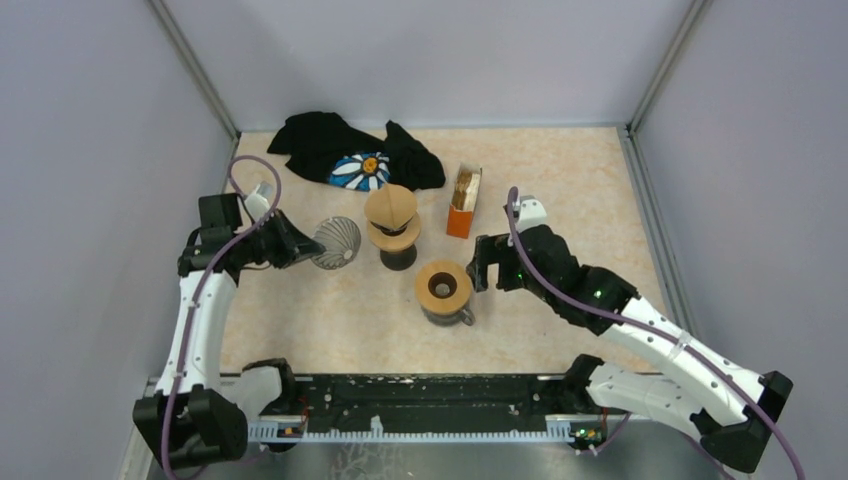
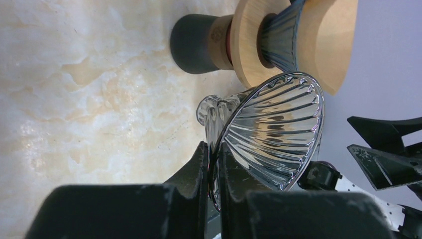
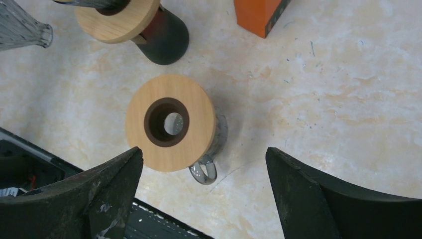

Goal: Place the coffee filter in the dripper
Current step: Pick up the coffee dripper from the center of the board, then place the coffee dripper in the dripper holder.

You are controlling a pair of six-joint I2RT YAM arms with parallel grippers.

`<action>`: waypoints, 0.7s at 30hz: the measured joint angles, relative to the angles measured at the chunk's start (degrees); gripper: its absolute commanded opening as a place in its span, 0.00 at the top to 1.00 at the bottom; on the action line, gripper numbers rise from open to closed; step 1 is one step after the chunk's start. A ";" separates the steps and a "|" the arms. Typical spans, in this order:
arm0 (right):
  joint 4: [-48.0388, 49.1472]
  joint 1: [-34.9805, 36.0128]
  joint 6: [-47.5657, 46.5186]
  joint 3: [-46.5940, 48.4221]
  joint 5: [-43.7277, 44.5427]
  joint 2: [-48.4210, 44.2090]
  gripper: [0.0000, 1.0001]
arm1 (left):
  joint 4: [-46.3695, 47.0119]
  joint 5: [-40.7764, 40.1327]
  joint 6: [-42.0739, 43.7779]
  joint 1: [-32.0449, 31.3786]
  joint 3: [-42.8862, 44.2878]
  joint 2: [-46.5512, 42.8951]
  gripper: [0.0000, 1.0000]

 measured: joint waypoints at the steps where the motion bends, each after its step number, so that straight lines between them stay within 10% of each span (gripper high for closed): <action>1: 0.31 0.00 -0.02 0.37 -0.42 0.20 0.08 | -0.50 0.31 -0.13 -0.22 -0.17 -0.81 1.00; 21: 5.73 0.00 1.95 4.20 -10.38 5.64 0.12 | -1.51 -9.33 -12.02 -29.57 1.64 -5.16 1.00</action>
